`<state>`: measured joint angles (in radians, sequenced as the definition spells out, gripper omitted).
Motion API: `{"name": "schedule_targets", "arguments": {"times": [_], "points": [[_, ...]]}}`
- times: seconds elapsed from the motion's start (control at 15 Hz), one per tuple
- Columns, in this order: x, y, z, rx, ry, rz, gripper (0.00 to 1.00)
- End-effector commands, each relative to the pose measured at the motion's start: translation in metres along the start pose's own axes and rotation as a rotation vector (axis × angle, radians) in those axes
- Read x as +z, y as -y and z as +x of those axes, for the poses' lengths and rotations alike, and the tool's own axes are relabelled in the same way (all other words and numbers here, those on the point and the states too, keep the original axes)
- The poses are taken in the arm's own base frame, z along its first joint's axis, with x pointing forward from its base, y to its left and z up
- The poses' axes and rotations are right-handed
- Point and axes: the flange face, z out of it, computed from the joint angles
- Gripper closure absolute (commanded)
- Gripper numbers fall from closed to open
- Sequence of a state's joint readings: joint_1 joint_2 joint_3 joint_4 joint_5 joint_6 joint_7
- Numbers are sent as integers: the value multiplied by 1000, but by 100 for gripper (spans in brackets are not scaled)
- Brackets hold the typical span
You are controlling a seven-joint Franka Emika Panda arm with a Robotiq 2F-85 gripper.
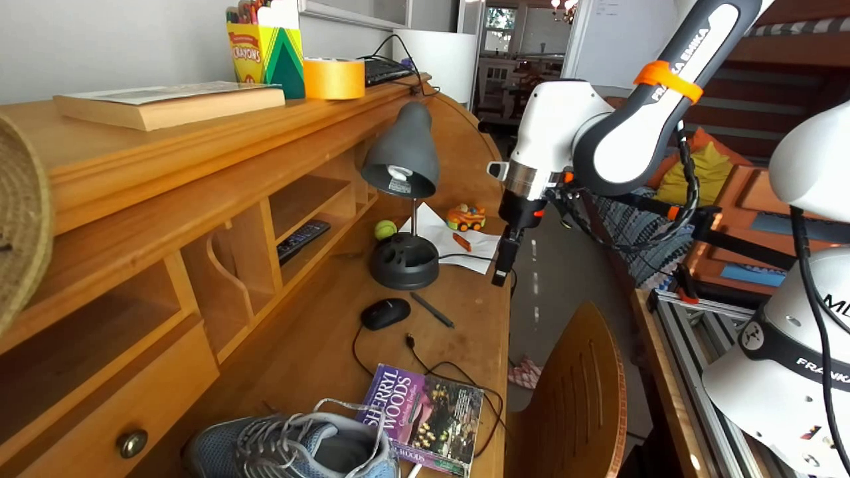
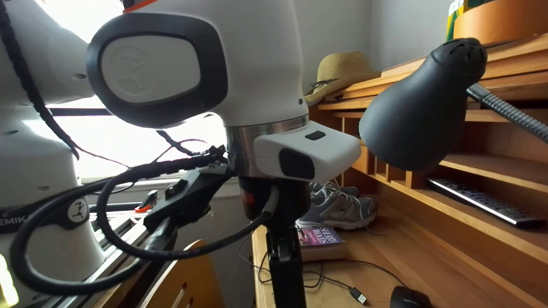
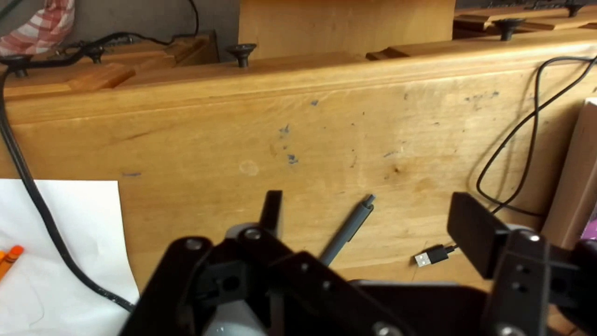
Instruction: Press the button on the lamp
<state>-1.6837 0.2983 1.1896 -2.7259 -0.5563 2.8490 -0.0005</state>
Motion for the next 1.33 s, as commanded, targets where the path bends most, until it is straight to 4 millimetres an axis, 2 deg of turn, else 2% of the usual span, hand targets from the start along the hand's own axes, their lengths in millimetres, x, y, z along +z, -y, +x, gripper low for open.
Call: {"name": "schedule_targets", "arguments": {"times": [0.0, 0.13, 0.33, 0.53, 0.67, 0.73, 0.8, 0.87, 1.07, 1.27], "points": [[-29, -17, 11, 9, 81, 60, 0], [-56, -29, 20, 19, 118, 79, 0], [-108, -46, 27, 25, 162, 96, 1], [-175, -56, 24, 42, 195, 68, 0], [-216, -54, 18, 26, 207, 56, 0], [-184, -55, 30, 23, 212, 64, 0], [-198, -57, 31, 21, 197, 70, 0], [-200, -59, 30, 21, 185, 81, 0], [-189, -58, 29, 16, 206, 89, 0], [-187, -55, 29, 13, 210, 89, 0]]}}
